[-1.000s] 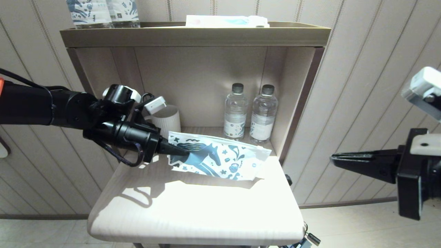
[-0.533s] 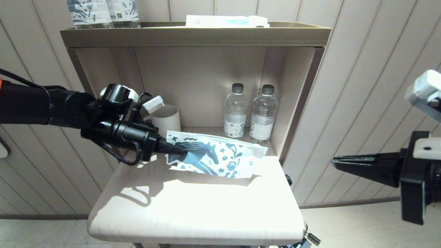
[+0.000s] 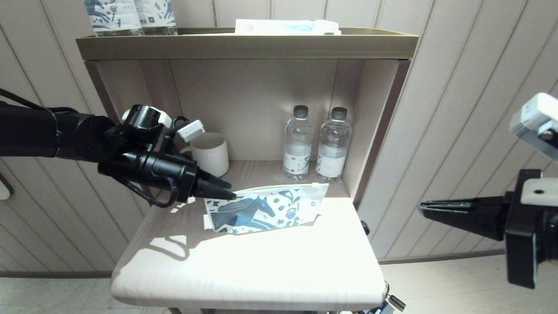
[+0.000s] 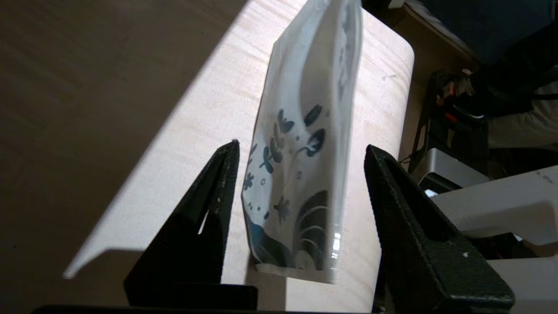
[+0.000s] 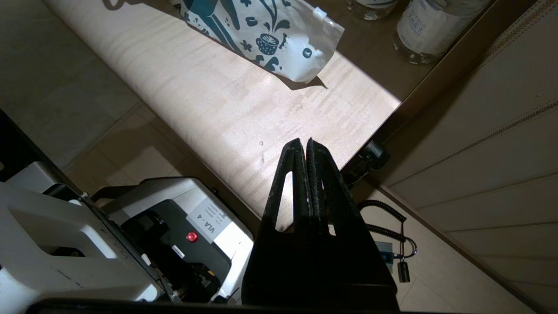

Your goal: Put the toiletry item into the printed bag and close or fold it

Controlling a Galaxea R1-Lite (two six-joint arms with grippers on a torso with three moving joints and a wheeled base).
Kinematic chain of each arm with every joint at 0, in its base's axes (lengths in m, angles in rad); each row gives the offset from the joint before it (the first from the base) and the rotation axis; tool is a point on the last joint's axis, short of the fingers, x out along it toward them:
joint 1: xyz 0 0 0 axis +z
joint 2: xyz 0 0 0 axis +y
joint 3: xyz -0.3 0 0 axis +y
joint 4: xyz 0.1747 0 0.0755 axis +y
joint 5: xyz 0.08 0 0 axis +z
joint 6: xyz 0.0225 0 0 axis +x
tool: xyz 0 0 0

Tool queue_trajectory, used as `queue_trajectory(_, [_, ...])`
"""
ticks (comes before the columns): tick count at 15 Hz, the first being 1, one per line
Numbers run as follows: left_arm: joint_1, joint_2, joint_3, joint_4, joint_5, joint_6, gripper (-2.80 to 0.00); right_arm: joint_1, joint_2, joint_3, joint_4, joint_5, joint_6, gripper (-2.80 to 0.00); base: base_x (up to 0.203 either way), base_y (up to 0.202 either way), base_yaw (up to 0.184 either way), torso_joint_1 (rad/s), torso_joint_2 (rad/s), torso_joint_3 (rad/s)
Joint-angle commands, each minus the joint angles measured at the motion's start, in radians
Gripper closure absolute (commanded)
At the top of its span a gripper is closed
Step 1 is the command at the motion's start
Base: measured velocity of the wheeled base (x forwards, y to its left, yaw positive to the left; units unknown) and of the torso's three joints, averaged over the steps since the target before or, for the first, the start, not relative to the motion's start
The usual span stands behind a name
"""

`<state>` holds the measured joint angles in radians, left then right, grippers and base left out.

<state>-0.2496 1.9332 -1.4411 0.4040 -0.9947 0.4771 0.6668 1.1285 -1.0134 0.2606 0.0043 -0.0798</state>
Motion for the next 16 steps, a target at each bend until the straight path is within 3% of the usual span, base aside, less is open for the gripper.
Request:
queue_trajectory(1, [0.003, -0.029, 0.014, 0.003, -0.006, 0.003, -2.80, 0.000, 0.000, 0.007, 0.002, 0.000, -0.001, 0.00, 0.000, 0.000, 0.000, 0.000, 0.00, 0.000])
queue_trajectory(8, [0.079, -0.268, 0.082, 0.009, 0.026, -0.005, -2.80, -0.004, -0.001, 0.001, -0.015, -0.002, 0.003, 0.00, 0.000, 0.000, 0.000, 0.000, 0.00, 0.000])
queue_trajectory(9, [0.085, -0.327, 0.127, 0.008, 0.029, -0.003, -0.16, -0.004, -0.004, -0.005, -0.017, -0.004, 0.005, 0.00, 0.000, 0.000, 0.000, 0.000, 0.00, 0.000])
queue_trajectory(10, [0.089, -0.392, 0.185, 0.006, 0.045, -0.003, 0.00, -0.007, -0.010, -0.014, -0.015, -0.004, 0.012, 0.00, 0.000, 0.000, 0.000, 0.000, 0.00, 0.000])
queue_trajectory(13, [0.096, -0.563, 0.322, 0.004, 0.130, -0.013, 0.00, -0.014, -0.046, -0.012, -0.007, -0.009, 0.034, 0.00, 0.000, 0.000, 0.000, 0.000, 0.00, 0.000])
queue_trajectory(14, [0.106, -0.628, 0.343, 0.004, 0.145, -0.047, 0.00, -0.020, -0.057, -0.004, -0.004, -0.014, 0.036, 0.00, 0.000, 0.000, 0.000, 0.000, 0.00, 0.000])
queue_trajectory(16, [0.118, -0.772, 0.367, 0.003, 0.202, -0.189, 0.00, -0.048, -0.101, 0.025, -0.003, -0.039, 0.049, 0.00, 0.000, 0.000, 0.000, 0.000, 0.00, 0.000])
